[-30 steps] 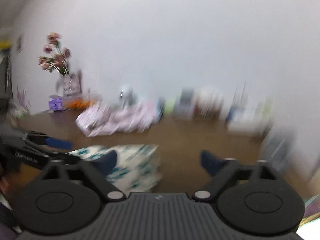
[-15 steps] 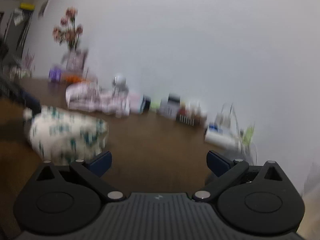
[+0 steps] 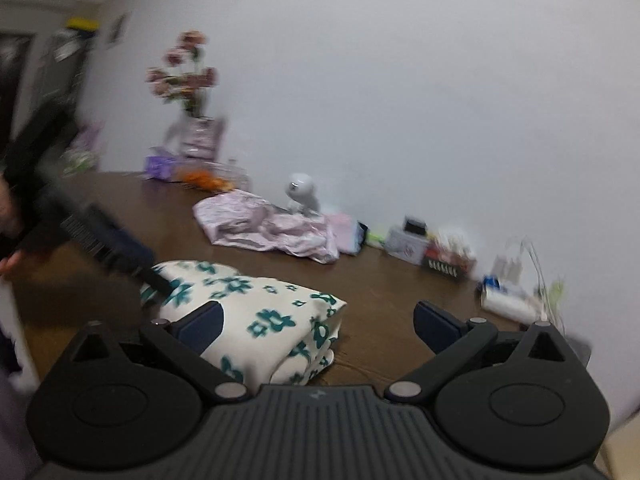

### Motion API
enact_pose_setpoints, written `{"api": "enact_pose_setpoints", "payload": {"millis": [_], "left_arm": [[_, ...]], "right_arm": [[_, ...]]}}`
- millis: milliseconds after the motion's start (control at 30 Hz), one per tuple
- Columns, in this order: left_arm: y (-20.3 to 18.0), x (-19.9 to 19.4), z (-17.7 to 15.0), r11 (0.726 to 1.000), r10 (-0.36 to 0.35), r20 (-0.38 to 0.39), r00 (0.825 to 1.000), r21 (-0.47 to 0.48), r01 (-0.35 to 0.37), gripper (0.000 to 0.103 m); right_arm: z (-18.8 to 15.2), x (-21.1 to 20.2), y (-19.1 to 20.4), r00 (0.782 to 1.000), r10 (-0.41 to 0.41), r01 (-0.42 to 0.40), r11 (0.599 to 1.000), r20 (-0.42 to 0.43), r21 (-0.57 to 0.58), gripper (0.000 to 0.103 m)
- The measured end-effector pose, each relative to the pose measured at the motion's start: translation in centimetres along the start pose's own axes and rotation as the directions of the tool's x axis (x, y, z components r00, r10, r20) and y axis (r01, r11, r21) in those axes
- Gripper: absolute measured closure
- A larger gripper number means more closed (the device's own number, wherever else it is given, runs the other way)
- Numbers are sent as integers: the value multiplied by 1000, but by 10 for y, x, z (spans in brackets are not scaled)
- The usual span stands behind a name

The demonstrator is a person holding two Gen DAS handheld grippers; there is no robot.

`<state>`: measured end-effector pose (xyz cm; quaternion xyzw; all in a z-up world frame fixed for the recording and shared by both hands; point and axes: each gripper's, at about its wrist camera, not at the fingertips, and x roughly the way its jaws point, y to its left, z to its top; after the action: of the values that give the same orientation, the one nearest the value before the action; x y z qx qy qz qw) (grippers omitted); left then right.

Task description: Fold clothes

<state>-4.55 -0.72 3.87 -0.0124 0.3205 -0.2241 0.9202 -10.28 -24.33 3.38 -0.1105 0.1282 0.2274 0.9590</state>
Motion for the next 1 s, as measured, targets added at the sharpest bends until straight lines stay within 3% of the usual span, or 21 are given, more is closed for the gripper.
{"api": "enact_pose_setpoints", "payload": {"millis": [233,267,300,333,400,433,533,667,733,800,833,1000], "left_arm": [[-3,20,-5,992,-87,-54,995,89,92,24],[-4,24,-5,989,-101,-63,993,103,107,26],[-5,27,-4,985,-117,-71,991,115,125,36],[-5,29,-3,982,-134,-78,988,125,143,47],[-7,33,0,975,-154,-84,984,148,165,51],[-8,38,3,973,-149,-82,985,168,161,51],[-14,56,14,965,-124,-78,989,224,139,53],[-11,61,19,963,-125,-98,987,226,145,50],[-8,64,18,960,-130,-112,985,234,154,51],[-9,74,27,955,-117,-127,985,258,146,55],[-10,79,32,952,-107,-133,985,273,140,56],[1,131,79,938,-96,-169,981,313,146,61]], "right_arm": [[-7,43,-4,976,196,-179,971,-98,159,6],[-7,50,-3,970,209,-188,968,-121,165,10],[-7,55,0,965,218,-193,967,-148,166,17],[-7,60,2,957,227,-198,966,-180,167,34],[-8,65,0,948,237,-195,960,-211,203,37],[-8,66,-3,946,239,-191,957,-219,220,42],[-7,71,-13,950,214,-155,955,-227,255,42],[-2,71,-24,953,160,-98,967,-258,236,25],[-5,66,-28,946,170,-109,968,-275,224,25],[-9,77,-32,930,177,-98,964,-323,246,49],[-8,85,-34,925,171,-85,964,-339,253,55],[9,124,-48,921,95,-5,972,-377,234,63]]}}
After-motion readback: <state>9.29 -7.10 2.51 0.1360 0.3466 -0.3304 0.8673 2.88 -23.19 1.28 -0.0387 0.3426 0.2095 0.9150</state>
